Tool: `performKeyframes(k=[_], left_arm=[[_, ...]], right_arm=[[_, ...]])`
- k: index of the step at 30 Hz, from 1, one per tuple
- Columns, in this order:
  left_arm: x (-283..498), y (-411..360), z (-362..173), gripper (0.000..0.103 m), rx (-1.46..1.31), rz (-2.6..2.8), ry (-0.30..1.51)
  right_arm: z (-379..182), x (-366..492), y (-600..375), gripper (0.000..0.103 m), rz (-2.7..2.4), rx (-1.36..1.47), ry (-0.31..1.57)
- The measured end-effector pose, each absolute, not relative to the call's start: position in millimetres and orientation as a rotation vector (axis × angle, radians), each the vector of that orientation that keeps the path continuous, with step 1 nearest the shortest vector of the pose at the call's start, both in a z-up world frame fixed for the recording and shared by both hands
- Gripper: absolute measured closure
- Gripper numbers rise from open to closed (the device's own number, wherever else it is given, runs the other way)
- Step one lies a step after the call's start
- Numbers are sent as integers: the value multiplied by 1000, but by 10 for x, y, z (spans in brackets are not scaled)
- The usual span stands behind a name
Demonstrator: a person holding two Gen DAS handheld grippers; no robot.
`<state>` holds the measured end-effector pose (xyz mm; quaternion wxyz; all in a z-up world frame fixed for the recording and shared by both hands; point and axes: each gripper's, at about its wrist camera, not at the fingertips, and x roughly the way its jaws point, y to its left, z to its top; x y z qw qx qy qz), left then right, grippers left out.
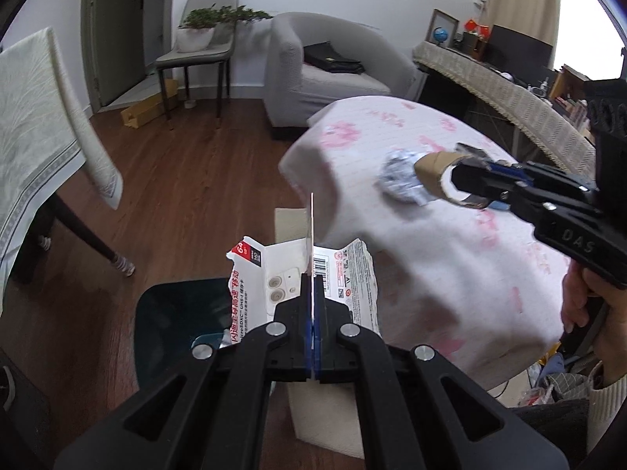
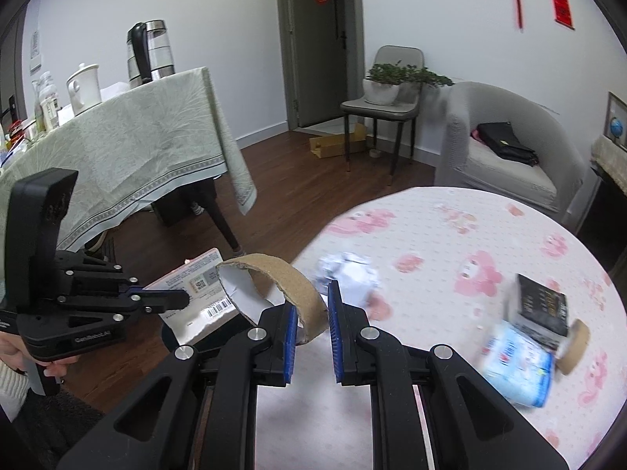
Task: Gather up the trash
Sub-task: 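Carry the paper box and tape roll over the teal bin with both grippers, then open the left gripper to drop the paper box into the bin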
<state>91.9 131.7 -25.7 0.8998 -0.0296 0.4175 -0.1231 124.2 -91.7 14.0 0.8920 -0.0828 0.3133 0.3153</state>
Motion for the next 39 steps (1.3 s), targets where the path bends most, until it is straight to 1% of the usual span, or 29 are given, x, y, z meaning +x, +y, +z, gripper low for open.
performKeyframes(k=[19,30,33,34,35,39], left_arm=[[935,2264,-870,102,-105,-100,987],[994,2477,-1172,101,-102,-66,1058],[980,2526,-1174,95,-105,-62,1054],[975,2542,-1165,83,-107,-59,1052],[967,2559,-1160,68,-111,-58,1049],[924,2619,-1115,56,-112,-65,1034]], right_arm=[[-88,1220,91,88,778,-216,721],[-335,1310,419,88,788,-228,802],[-407,1324,497,88,786,-230,822],[-431,1322,525,88,788,-232,828],[-443,1326,534,88,790,-234,831],[-535,1337,617,88,792,-246,852]])
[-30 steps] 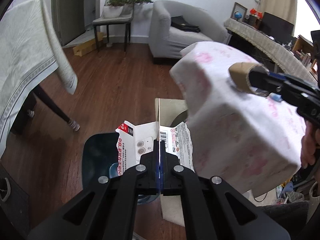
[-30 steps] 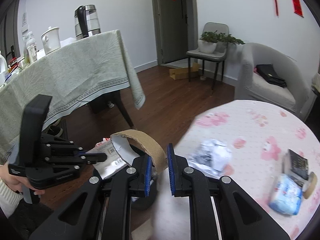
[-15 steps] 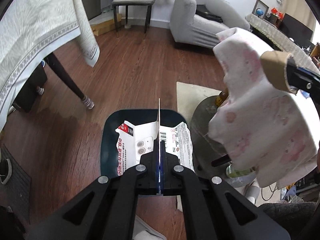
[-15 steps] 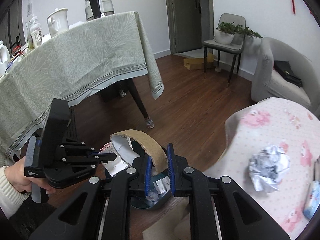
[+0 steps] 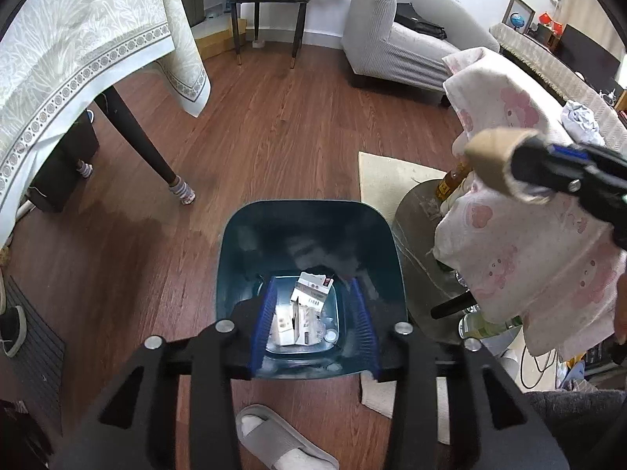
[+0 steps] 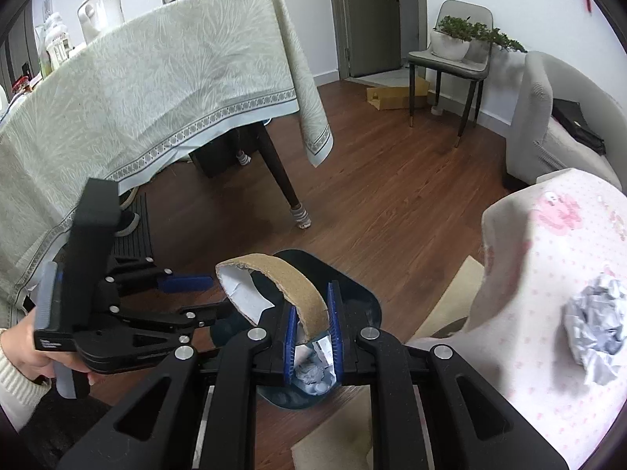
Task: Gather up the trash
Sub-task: 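Open the left gripper to drop the paper box into the bin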
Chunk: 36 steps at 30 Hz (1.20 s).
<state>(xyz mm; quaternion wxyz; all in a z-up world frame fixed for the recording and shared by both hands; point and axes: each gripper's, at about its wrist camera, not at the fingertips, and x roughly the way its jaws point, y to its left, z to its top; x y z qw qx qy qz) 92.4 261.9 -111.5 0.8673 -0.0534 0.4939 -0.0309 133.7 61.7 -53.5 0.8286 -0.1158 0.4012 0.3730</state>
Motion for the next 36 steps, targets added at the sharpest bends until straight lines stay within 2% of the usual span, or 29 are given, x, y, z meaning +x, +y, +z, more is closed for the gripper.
performKeyframes(k=[1,4,17,29,36], left_arm=[[905,2665,-1084,51,-121,-56,1025],[853,2781,-982,44,-155,-42,997],[679,2848,-463,32,-124,6,860],[623,2778,-150,35,-157,-9,762],[563,2838,28,47,-221,-3,716]], right_arm=[[-564,1340,641,88,791,-249,859],[-650,1357,700,88,791,-259,878],[-1061,1418,968,88,780,-297,974],[-1666,1449,1174,88,762,-347,1105],[-1852,1393,1232,88,743,-391,1139]])
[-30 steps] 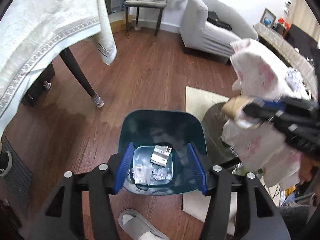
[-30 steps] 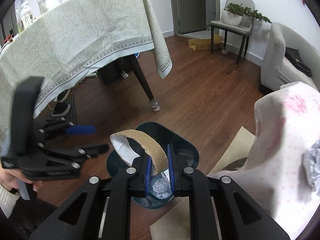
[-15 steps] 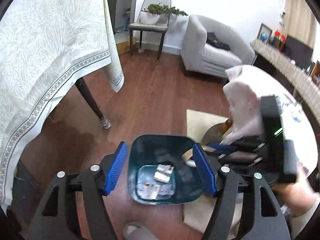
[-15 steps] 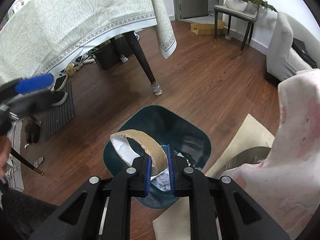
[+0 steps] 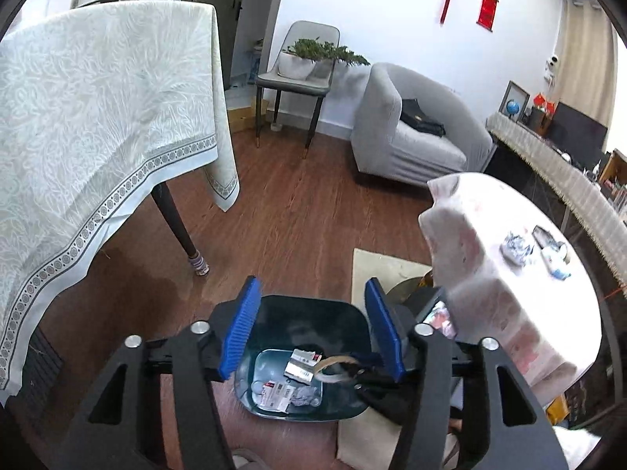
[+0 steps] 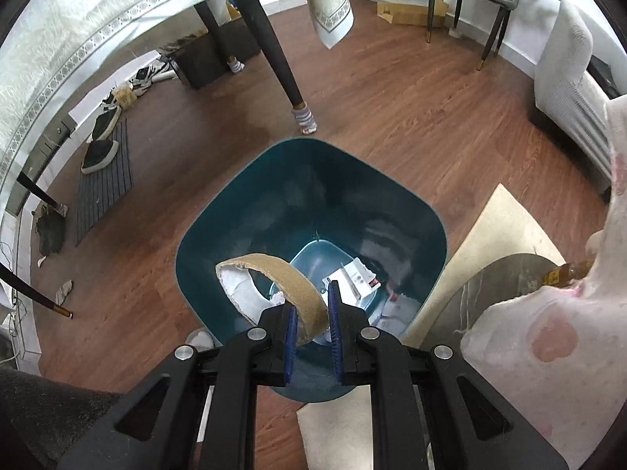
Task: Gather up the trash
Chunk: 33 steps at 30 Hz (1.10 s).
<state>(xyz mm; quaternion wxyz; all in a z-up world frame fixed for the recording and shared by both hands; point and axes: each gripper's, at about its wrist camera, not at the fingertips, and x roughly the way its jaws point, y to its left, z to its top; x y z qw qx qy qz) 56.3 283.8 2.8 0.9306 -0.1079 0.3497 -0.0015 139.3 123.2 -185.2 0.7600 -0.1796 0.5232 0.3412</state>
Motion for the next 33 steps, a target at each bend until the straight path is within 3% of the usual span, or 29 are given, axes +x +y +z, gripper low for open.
performKeyframes(k=[7,8,10,18,23,27,28,30,33], left_arm=[[511,2748,191,58,-188,-21,680],[518,2746,190,59,-189,-25,680],[522,2741,195,60,-192,-25,679],[506,2685,246,60,-183,-32,667],[520,2638,238,60,-170,-38,677],[545,2601,237,60,-173,-41,680],[549,2586,238,59,-173,-42,680],[557,2569,237,57,-170,-44,681],[567,2552,233,57,-168,-47,683]], right_arm=[[-2034,1371,1250,84,729,-399,1200],[-2055,1375,1243,78,726,-396,1208],[-2074,1390,1209,42,730,-374,1228],[-1879,1376,1137,41,754,-330,1203],[-1955,1486,1027,41,783,-101,1309],[-1949,1513,968,38,740,-90,1307],[-1945,1526,939,36,716,-93,1300],[-1959,1556,876,23,707,-39,1310],[-1966,1573,819,24,689,-9,1310]])
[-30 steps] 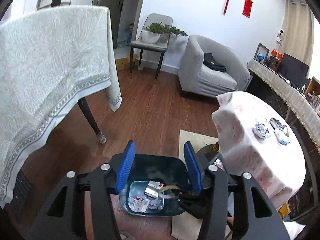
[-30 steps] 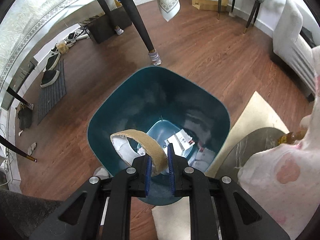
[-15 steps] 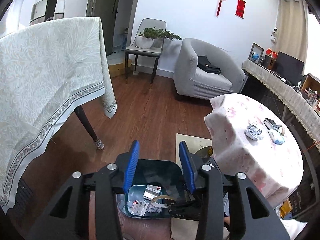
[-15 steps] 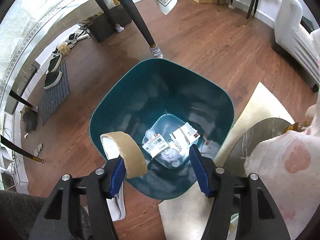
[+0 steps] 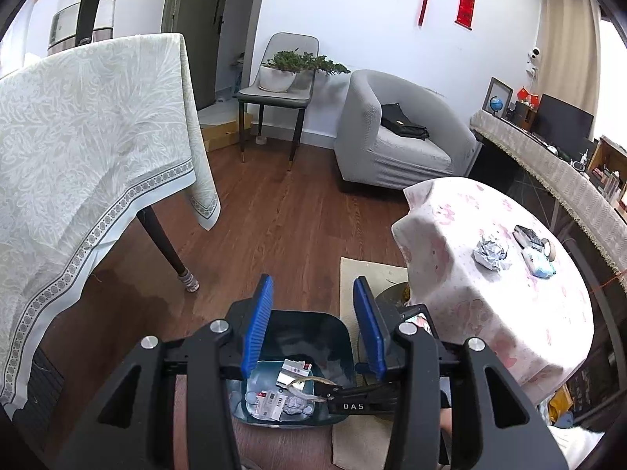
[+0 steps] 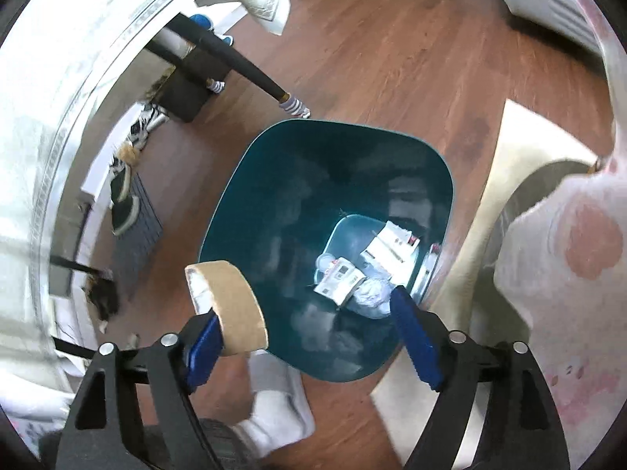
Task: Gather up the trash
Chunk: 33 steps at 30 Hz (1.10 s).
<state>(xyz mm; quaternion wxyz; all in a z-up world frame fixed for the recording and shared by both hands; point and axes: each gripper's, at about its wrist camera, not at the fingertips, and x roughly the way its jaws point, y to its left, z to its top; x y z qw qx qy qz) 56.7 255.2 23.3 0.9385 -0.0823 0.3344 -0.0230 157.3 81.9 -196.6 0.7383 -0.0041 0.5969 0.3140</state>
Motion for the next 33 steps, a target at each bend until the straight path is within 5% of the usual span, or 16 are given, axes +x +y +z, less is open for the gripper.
performKeyframes(k=[1,4,7,11,12,13,14,16,18,28,33], left_arm=[[570,2548,234,57,-168,-48,683],[573,2545,233,57,-169,-49,684],[581,2532,226,57,-163,-50,690],[586,2526,225,57,-165,-50,693],[587,2524,227,57,-163,-51,693],[590,2524,226,57,-163,-51,694],[592,2523,223,57,-164,-52,695],[593,2518,213,57,-163,-52,697],[596,2510,202,57,-160,-56,701],[599,2531,220,54,-154,-36,697],[583,2527,309,50,-156,-23,673]], right_arm=[[-1926,1561,818,38,707,-12,1283],[-1886,1518,891,40,710,-91,1275],[-1868,1504,911,26,739,-32,1278],[-1841,1481,940,24,683,-139,1251],[-1842,1490,902,26,676,-102,1255],[-1857,1525,823,48,735,39,1280],[-1866,1557,783,56,717,83,1305],[-1799,1508,868,45,687,-69,1252],[-1820,1517,868,9,709,11,1281],[-1569,1472,827,12,760,-3,1224],[-1171,1350,787,33,832,-25,1119]])
